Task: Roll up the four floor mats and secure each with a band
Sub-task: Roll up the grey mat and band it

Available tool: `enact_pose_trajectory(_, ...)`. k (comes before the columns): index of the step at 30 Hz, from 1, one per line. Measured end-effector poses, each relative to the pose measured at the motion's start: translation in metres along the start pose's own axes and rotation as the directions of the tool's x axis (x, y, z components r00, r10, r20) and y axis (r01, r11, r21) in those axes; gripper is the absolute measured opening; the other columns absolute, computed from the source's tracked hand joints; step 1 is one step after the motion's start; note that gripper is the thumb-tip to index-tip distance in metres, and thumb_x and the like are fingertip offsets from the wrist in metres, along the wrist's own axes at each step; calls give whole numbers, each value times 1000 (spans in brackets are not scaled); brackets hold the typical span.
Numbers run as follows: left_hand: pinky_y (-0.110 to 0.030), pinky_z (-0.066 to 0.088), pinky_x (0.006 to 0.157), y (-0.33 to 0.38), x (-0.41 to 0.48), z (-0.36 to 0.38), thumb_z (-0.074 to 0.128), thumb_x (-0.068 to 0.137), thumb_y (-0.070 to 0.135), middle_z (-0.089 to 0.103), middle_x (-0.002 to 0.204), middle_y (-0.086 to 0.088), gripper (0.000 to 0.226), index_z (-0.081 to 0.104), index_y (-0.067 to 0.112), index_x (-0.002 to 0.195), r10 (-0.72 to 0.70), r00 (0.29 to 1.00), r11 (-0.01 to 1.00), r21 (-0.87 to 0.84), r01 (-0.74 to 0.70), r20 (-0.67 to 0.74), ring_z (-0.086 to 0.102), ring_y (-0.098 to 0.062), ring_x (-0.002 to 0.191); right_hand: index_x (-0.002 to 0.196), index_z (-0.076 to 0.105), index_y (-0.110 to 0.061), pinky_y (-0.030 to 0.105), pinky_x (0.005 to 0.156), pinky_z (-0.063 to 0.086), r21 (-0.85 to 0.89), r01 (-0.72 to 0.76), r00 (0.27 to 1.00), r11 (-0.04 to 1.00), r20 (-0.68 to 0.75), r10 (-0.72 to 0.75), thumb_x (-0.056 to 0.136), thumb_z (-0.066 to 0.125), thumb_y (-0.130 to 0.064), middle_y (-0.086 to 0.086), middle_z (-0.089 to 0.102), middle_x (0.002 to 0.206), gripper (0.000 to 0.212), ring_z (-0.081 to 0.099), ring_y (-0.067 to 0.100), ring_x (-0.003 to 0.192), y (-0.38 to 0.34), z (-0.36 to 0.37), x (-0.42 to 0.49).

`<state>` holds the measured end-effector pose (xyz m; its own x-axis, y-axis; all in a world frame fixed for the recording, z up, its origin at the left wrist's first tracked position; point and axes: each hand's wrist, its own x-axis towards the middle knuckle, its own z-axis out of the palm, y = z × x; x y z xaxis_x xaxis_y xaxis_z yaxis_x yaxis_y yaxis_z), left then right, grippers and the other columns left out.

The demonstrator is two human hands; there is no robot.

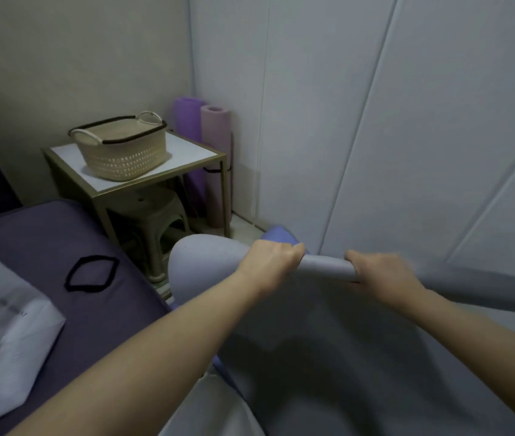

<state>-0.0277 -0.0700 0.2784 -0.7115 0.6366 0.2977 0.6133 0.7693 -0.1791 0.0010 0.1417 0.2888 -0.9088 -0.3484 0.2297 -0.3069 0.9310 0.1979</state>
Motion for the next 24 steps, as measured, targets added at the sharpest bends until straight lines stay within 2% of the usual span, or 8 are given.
enact_pose_trajectory(1, -29, 34, 58, 5, -4, 2, 74, 69, 15, 62, 90, -5, 33, 56, 15, 97, -51, 998, 998, -24, 53, 47, 61, -23, 81, 103, 55, -16, 32, 65, 40, -21, -19, 995, 1000, 100, 21, 85, 63, -39, 8, 68, 100, 30, 63, 31, 91, -4, 1, -3)
enact_pose_trajectory(3, -40, 34, 88, 15, -13, 13, 62, 83, 14, 47, 119, -10, 47, 39, 14, 124, -188, 968, 982, 0, 190, 165, 47, -29, 111, 110, 52, -20, 32, 75, 41, -59, -4, 969, 998, 245, 19, 92, 49, -37, 5, 64, 112, 25, 59, 28, 103, -14, 1, 0)
enact_pose_trajectory(6, -45, 27, 102, 37, -29, 18, 64, 82, 17, 40, 123, -9, 57, 33, 15, 130, -232, 956, 968, -58, 246, 181, 39, -29, 115, 109, 57, -21, 31, 78, 45, 2, 6, 944, 1000, 331, -6, 87, 55, -35, 6, 64, 112, 27, 60, 27, 102, -32, -2, 8)
enact_pose_trajectory(10, -36, 32, 83, 53, -37, 13, 63, 84, 20, 55, 115, -10, 38, 46, 13, 117, -228, 961, 941, -220, 259, 155, 50, -31, 106, 100, 63, -18, 26, 73, 48, 146, -54, 840, 988, 541, -35, 74, 72, -41, 3, 66, 96, 36, 63, 22, 90, -35, -11, 4)
enact_pose_trajectory(14, -32, 35, 70, 55, -39, 5, 62, 86, 20, 62, 108, -11, 25, 58, 13, 110, -175, 928, 918, -287, 274, 329, 58, -31, 98, 92, 53, -27, 22, 71, 45, 238, -107, 748, 965, 658, -80, 68, 78, -48, -5, 60, 92, 41, 59, 13, 84, -36, -12, -15)
enact_pose_trajectory(17, -32, 42, 69, 61, -46, 3, 67, 81, 18, 61, 99, -9, 30, 60, 13, 110, -118, 865, 832, -427, 354, 488, 58, -27, 87, 98, 50, -29, 24, 72, 44, 184, -51, 771, 982, 632, -78, 66, 74, -59, -8, 58, 96, 50, 57, 12, 87, -38, -16, -28)
enact_pose_trajectory(20, -33, 51, 72, 52, -52, 6, 74, 74, 18, 59, 95, -5, 37, 60, 13, 108, -39, 788, 688, -555, 467, 615, 57, -22, 77, 107, 48, -24, 27, 68, 35, -37, 84, 900, 996, 431, -60, 74, 61, -67, -5, 57, 104, 56, 57, 17, 95, -47, -18, -41)
enact_pose_trajectory(24, -34, 40, 80, 51, -49, -1, 70, 78, 28, 60, 107, -5, 37, 54, 18, 109, -145, 895, 845, -418, 334, 422, 56, -27, 98, 112, 41, -21, 30, 70, 35, -147, 107, 964, 983, 256, -66, 86, 42, -66, -4, 60, 115, 52, 59, 19, 106, -47, -14, -50)
